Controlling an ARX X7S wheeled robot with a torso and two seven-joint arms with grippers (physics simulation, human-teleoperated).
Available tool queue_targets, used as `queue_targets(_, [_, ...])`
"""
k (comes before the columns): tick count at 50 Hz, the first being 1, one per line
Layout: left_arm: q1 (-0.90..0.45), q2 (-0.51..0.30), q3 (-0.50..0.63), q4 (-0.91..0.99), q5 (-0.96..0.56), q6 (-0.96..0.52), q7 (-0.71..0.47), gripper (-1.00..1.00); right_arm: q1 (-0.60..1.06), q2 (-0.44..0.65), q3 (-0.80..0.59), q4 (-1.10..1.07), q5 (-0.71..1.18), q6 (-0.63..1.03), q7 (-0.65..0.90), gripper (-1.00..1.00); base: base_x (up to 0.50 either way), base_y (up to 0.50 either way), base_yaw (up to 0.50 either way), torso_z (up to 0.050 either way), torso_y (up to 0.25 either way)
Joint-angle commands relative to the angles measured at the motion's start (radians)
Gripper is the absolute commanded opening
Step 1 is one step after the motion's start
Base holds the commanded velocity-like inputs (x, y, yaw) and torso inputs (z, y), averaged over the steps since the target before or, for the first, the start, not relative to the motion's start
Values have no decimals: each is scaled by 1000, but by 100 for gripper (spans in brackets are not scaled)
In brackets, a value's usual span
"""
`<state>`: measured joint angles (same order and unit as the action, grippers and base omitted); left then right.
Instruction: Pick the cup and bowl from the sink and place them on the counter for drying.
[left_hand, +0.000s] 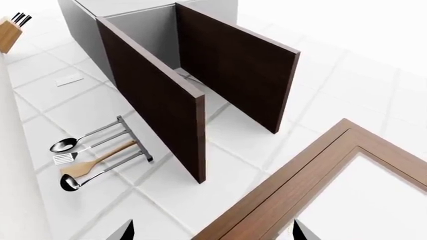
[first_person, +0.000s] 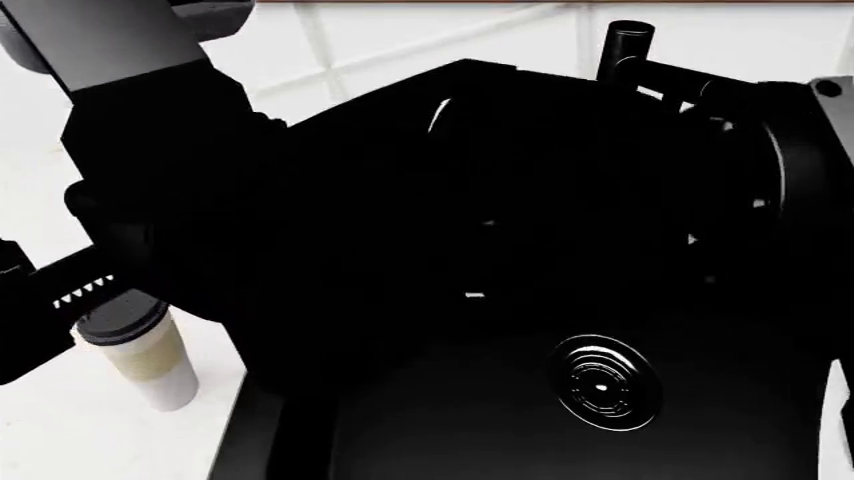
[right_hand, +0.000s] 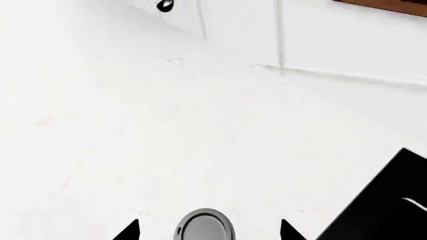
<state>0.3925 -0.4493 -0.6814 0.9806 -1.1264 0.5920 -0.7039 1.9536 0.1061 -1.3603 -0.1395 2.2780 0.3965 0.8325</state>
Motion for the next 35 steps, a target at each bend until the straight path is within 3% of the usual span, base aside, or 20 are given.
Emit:
queue_targets(1, [-1,-4,3,3,6,-4,-7,100,94,67,62,-77,37,-5,87,100,0,0,0,0,0])
queue_targets(35, [18,-10,2,11,17,4,-16,100,287,269,68,-304,90,10,506,100,0,0,0,0,0])
